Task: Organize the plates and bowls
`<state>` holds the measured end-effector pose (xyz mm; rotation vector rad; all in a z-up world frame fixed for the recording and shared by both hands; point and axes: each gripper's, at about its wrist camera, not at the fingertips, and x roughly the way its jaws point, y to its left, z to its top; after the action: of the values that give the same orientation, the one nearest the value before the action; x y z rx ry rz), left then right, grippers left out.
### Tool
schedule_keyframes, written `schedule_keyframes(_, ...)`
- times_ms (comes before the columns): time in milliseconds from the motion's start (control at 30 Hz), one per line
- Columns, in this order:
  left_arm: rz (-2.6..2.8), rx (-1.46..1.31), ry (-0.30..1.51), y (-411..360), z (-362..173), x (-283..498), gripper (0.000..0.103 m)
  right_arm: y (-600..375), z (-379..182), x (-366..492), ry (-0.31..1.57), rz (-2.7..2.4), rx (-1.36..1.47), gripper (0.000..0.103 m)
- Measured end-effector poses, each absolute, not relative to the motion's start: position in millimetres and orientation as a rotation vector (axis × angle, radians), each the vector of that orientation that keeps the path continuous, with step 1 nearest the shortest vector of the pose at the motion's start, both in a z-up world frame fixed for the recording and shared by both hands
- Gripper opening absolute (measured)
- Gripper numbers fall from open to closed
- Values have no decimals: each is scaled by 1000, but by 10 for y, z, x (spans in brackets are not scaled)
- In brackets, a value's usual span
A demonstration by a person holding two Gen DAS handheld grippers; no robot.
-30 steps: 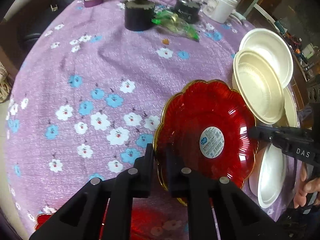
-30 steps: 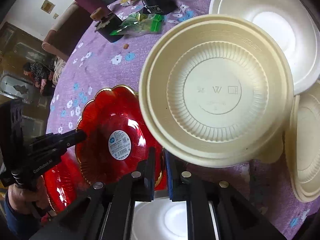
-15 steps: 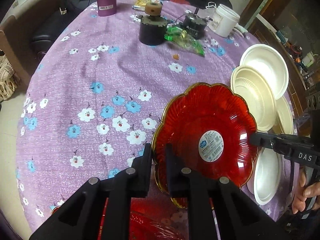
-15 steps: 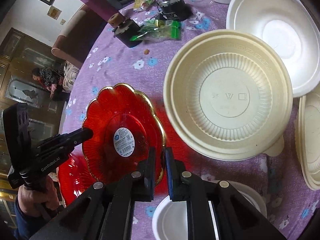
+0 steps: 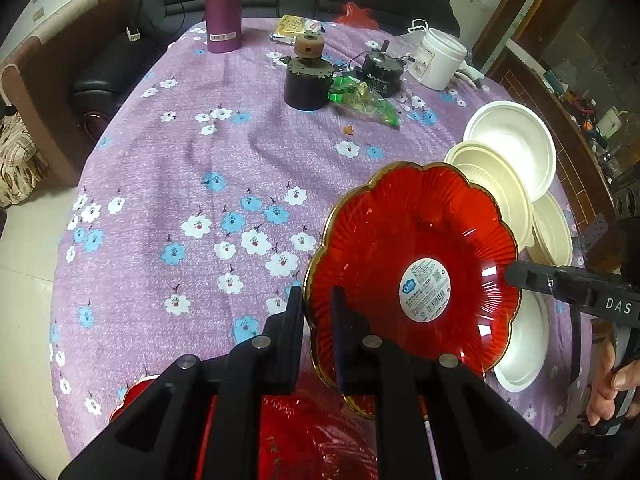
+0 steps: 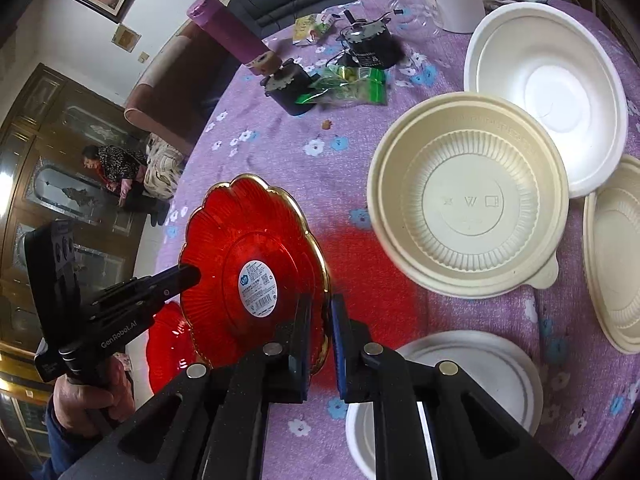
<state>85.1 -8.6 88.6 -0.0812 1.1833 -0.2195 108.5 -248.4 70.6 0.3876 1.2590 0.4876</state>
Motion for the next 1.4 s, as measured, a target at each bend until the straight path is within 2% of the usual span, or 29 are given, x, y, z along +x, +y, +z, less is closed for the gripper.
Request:
schedule_keyframes(633,-99,-147,1145,531,1058,112,11,-1911,756,691,1276,626,338,11)
schedule_keyframes(1400,47,-269,1207,1248,584,-733,11,-915,436,284,1363,774,127,11)
